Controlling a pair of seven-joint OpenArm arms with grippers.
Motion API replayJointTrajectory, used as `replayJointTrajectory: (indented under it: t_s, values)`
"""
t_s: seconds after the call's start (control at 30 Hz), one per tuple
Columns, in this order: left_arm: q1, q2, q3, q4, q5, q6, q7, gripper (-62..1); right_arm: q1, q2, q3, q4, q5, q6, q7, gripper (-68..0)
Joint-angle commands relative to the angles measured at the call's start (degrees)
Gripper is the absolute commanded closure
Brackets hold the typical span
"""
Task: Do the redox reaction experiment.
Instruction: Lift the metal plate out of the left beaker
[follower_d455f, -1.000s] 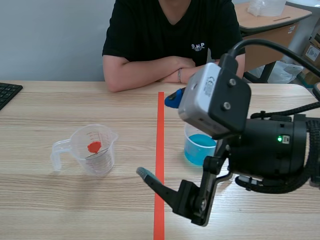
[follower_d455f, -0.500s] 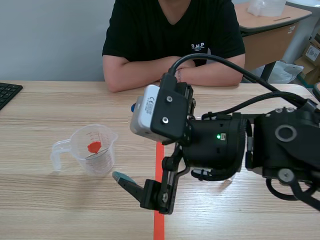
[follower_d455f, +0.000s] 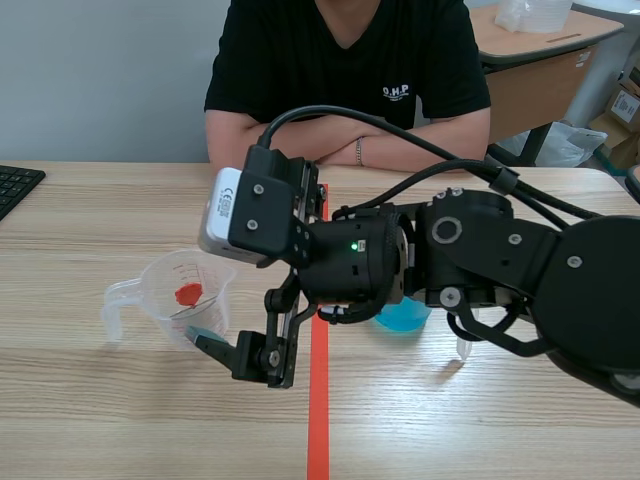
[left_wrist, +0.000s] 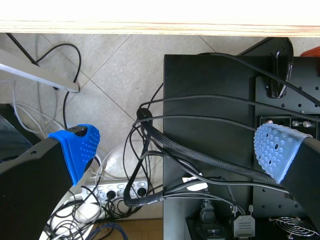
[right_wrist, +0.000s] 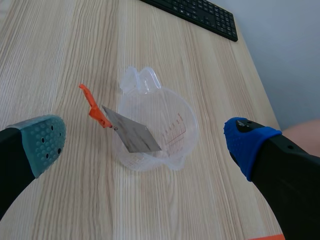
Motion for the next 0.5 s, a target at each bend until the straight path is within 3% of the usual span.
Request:
replayJointTrajectory:
  t_s: [0.0,0.47]
  values:
    - [0.61,-0.17,-0.31,0.66,-0.13,-0.63,-0.79,-62.3,1.73,-0.81,-0.22,-0.07,0.42,-0.35,1.66,-67.9]
    - [0.63,-0.17,-0.31,0.66,-0.11,-0.94,-0.02,-62.3,3.54,-1.95,-2.27,-1.95,0.42,0.92,6.08,-67.9]
